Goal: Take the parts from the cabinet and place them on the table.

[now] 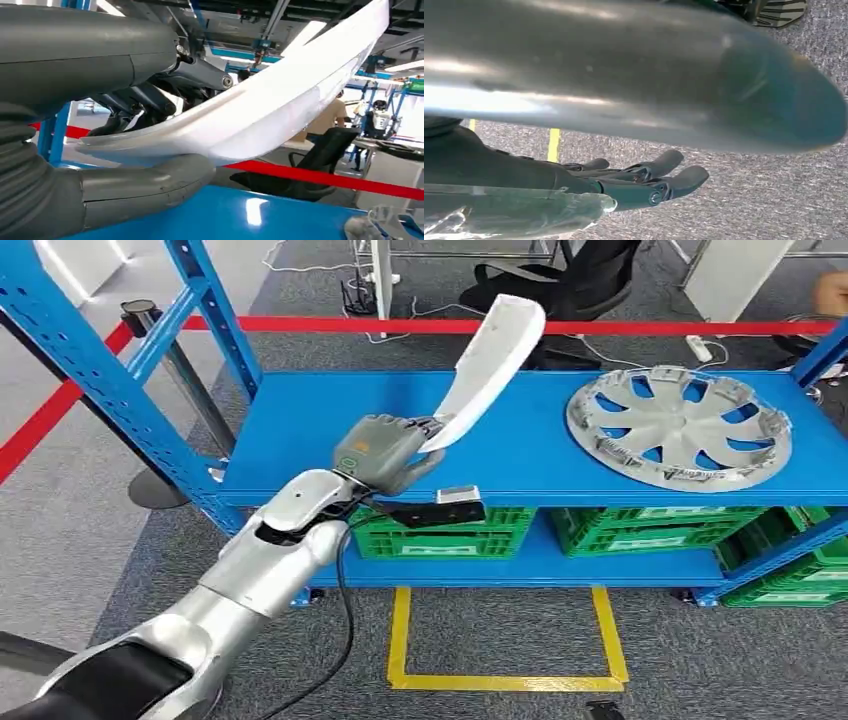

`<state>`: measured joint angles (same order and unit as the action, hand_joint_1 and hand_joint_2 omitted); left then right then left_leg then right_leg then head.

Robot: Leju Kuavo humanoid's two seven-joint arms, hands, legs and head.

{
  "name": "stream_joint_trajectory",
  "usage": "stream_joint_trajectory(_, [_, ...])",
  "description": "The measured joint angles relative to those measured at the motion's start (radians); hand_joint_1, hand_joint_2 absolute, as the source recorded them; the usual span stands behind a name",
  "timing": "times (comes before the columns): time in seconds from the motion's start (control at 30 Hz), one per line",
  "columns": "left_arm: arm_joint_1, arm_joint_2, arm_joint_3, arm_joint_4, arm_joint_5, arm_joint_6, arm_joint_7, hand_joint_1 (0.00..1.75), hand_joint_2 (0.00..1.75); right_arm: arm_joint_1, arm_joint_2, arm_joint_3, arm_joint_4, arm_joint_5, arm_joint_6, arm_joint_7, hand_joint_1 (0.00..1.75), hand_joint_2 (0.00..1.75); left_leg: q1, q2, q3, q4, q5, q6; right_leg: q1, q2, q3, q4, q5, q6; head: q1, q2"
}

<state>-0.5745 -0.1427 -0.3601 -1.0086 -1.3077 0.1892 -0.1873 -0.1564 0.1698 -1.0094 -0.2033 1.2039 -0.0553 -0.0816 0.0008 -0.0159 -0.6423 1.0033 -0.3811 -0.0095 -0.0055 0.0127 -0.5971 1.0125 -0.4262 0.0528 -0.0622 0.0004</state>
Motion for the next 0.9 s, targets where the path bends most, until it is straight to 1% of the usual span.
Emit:
stream_joint_trajectory(0.37, [0.008, -0.001, -0.007, -0.017, 0.012, 0.003, 0.003, 1.75, 1.75, 0.001, -0.003, 0.000, 0.000, 0.000, 0.000, 0.001, 0.00, 0.00, 0.000, 0.000, 0.000, 0.000, 0.000, 0.000, 0.000, 0.000, 0.000, 0.000, 0.000, 0.000, 0.000, 0.000])
stream_joint_trajectory(0.4, [0.008, -0.001, -0.007, -0.018, 0.014, 0.003, 0.003, 1.75, 1.75, 0.001, -0.003, 0.000, 0.000, 0.000, 0.000, 0.001, 0.00, 0.00, -0.006, 0.001, -0.002, 0.005, -0.006, 0.008, -0.005, 0.000, 0.003, -0.009, 0.003, 0.006, 0.000, 0.000])
stream_joint_trajectory(0.43, [0.010, -0.001, -0.007, -0.022, 0.014, 0.003, 0.005, 1.75, 1.75, 0.001, -0.003, 0.000, 0.000, 0.000, 0.000, 0.001, 0.00, 0.00, -0.005, 0.000, 0.000, 0.000, -0.001, 0.018, -0.006, 0.000, 0.005, -0.014, 0.007, 0.012, -0.001, 0.000])
stream_joint_trajectory(0.47, [0.011, -0.003, -0.007, -0.026, 0.015, 0.004, 0.006, 1.75, 1.75, 0.001, -0.003, 0.000, 0.000, 0.000, 0.000, 0.001, 0.00, 0.00, -0.003, 0.001, 0.006, -0.018, 0.010, 0.023, -0.003, 0.001, 0.007, -0.018, 0.012, 0.017, -0.001, 0.000])
stream_joint_trajectory(0.5, [0.012, -0.005, -0.007, -0.028, 0.016, 0.004, 0.006, 1.75, 1.75, 0.002, -0.004, 0.000, 0.000, 0.000, 0.000, 0.001, 0.00, 0.00, 0.005, 0.006, 0.016, -0.035, 0.021, 0.023, -0.005, -0.001, 0.001, -0.010, 0.001, 0.015, 0.000, 0.000])
stream_joint_trajectory(0.53, [0.011, -0.009, -0.008, -0.030, 0.017, 0.005, 0.007, 1.75, 1.75, 0.002, -0.005, 0.000, 0.000, 0.000, 0.000, 0.001, 0.00, 0.00, 0.006, 0.007, 0.018, -0.040, 0.024, 0.027, -0.004, -0.003, -0.011, 0.019, -0.028, 0.019, 0.002, 0.000])
stream_joint_trajectory(0.57, [0.012, -0.010, -0.008, -0.031, 0.017, 0.005, 0.008, 1.75, 1.75, 0.002, -0.005, 0.000, 0.000, 0.000, 0.000, 0.001, 0.00, 0.00, 0.007, 0.008, 0.017, -0.040, 0.025, 0.027, -0.006, -0.003, -0.038, 0.084, -0.070, 0.023, 0.003, 0.000])
stream_joint_trajectory(0.6, [0.015, -0.010, -0.009, -0.032, 0.017, 0.005, 0.010, 1.75, 1.75, 0.002, -0.005, 0.000, 0.000, 0.000, 0.000, 0.001, 0.00, 0.00, 0.007, 0.009, 0.016, -0.040, 0.025, 0.027, -0.008, -0.003, -0.072, 0.165, -0.108, 0.026, 0.003, 0.000])
stream_joint_trajectory(0.63, [0.021, -0.010, -0.011, -0.032, 0.016, 0.005, 0.010, 1.75, 1.75, 0.004, -0.005, -0.001, 0.000, 0.000, 0.000, 0.001, 0.00, 0.00, 0.007, 0.012, 0.014, -0.040, 0.026, 0.026, -0.011, -0.003, -0.107, 0.247, -0.140, 0.032, 0.002, 0.000])
stream_joint_trajectory(0.67, [0.025, -0.011, -0.015, -0.032, 0.014, 0.006, 0.013, 1.75, 1.75, 0.006, -0.005, -0.001, 0.000, 0.000, 0.000, 0.001, 0.00, 0.00, 0.009, 0.012, 0.012, -0.039, 0.028, 0.022, -0.014, -0.003, -0.124, 0.287, -0.150, 0.036, 0.004, 0.000])
stream_joint_trajectory(0.7, [0.030, -0.011, -0.019, -0.032, 0.011, 0.006, 0.015, 1.75, 1.75, 0.007, -0.005, -0.002, 0.000, 0.000, 0.000, 0.001, 0.00, 0.00, 0.011, 0.012, 0.009, -0.039, 0.031, 0.017, -0.019, -0.004, -0.115, 0.273, -0.135, 0.041, 0.003, 0.000])
stream_joint_trajectory(0.73, [0.032, -0.011, -0.023, -0.032, 0.010, 0.006, 0.016, 1.75, 1.75, 0.007, -0.006, -0.004, -0.001, 0.000, 0.000, 0.001, 0.00, 0.00, 0.015, 0.012, 0.005, -0.037, 0.033, 0.012, -0.024, -0.004, -0.086, 0.218, -0.103, 0.046, 0.003, 0.000])
stream_joint_trajectory(0.77, [0.033, -0.011, -0.024, -0.032, 0.009, 0.006, 0.016, 1.75, 1.75, 0.006, -0.007, -0.005, -0.001, 0.000, 0.000, 0.001, 0.00, 0.00, 0.022, 0.012, 0.001, -0.033, 0.035, 0.003, -0.031, -0.006, -0.039, 0.133, -0.064, 0.055, 0.003, 0.000])
stream_joint_trajectory(0.8, [0.032, -0.011, -0.025, -0.032, 0.009, 0.007, 0.017, 1.75, 1.75, 0.005, -0.008, -0.005, -0.001, 0.000, 0.000, 0.001, 0.00, 0.00, 0.028, 0.011, -0.006, -0.023, 0.034, -0.008, -0.041, -0.007, 0.015, 0.039, -0.028, 0.067, 0.003, 0.000])
stream_joint_trajectory(0.83, [0.031, -0.011, -0.025, -0.035, 0.009, 0.008, 0.017, 1.75, 1.75, 0.001, -0.002, -0.005, 0.000, 0.000, 0.000, 0.001, 0.00, 0.00, 0.023, 0.009, -0.016, -0.013, 0.034, -0.022, -0.036, 0.004, 0.023, 0.023, -0.047, 0.080, 0.008, 0.000])
stream_joint_trajectory(0.87, [0.031, -0.011, -0.025, -0.037, 0.008, 0.009, 0.019, 1.75, 1.75, 0.002, 0.001, -0.005, 0.000, 0.000, 0.000, 0.000, 0.00, 0.00, 0.022, 0.008, -0.023, 0.001, 0.035, -0.027, -0.040, 0.014, 0.017, 0.022, -0.032, 0.049, 0.007, 0.000])
stream_joint_trajectory(0.9, [0.031, -0.012, -0.027, -0.039, 0.008, 0.011, 0.019, 1.75, 1.75, 0.004, -0.001, -0.006, 0.000, 0.000, 0.000, 0.000, 0.00, 0.00, 0.021, 0.007, -0.023, -0.004, 0.044, -0.030, -0.039, 0.013, 0.010, 0.029, -0.029, 0.035, 0.003, 0.000])
